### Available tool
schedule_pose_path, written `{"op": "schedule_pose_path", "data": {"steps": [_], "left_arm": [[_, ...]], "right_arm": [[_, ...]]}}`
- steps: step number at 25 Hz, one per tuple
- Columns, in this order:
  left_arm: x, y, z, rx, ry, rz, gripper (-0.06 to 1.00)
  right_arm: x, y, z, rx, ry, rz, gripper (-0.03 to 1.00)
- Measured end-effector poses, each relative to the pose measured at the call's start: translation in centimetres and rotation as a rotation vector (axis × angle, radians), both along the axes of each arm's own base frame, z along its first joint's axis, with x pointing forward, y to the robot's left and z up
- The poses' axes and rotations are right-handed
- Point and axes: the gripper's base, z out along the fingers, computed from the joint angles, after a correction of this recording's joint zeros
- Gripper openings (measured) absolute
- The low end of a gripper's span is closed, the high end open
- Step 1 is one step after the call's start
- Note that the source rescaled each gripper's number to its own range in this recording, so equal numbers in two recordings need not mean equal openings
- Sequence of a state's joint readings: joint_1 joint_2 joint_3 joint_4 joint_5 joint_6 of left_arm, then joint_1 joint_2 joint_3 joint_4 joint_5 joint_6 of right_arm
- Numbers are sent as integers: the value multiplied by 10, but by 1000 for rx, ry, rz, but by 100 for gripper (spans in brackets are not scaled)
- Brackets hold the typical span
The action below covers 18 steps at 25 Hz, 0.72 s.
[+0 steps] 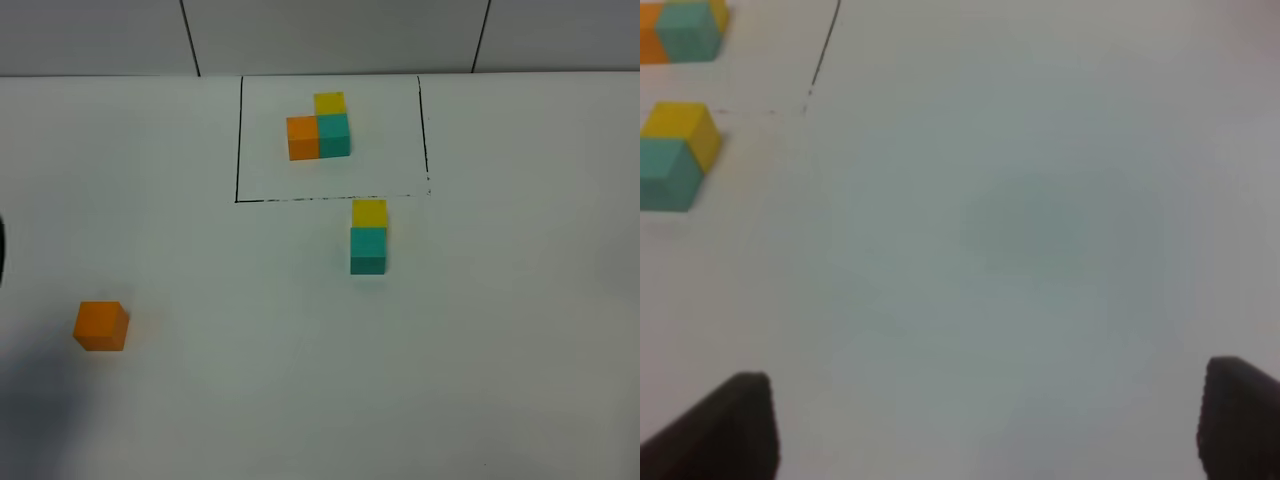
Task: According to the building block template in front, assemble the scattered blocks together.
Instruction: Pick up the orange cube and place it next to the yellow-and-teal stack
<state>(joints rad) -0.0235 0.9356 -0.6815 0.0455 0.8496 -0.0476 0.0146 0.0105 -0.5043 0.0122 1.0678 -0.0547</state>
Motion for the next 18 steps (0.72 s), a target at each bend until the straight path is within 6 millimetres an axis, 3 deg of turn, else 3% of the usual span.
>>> {"op": "schedule_pose_path", "data": {"steps": [4,8,14,18], "left_arm": [[51,-4,-24,-40,97,20,87],[81,-14,-47,-104,182,22,87],[98,-42,-65,-125,229,-35,87],[100,-42,-73,-124,256,13,87]], "right_arm": [[0,0,0,0,0,0,71],[0,0,0,0,0,0,71],[0,0,0,1,0,-1,71],[0,0,0,1,0,-1,71]]}}
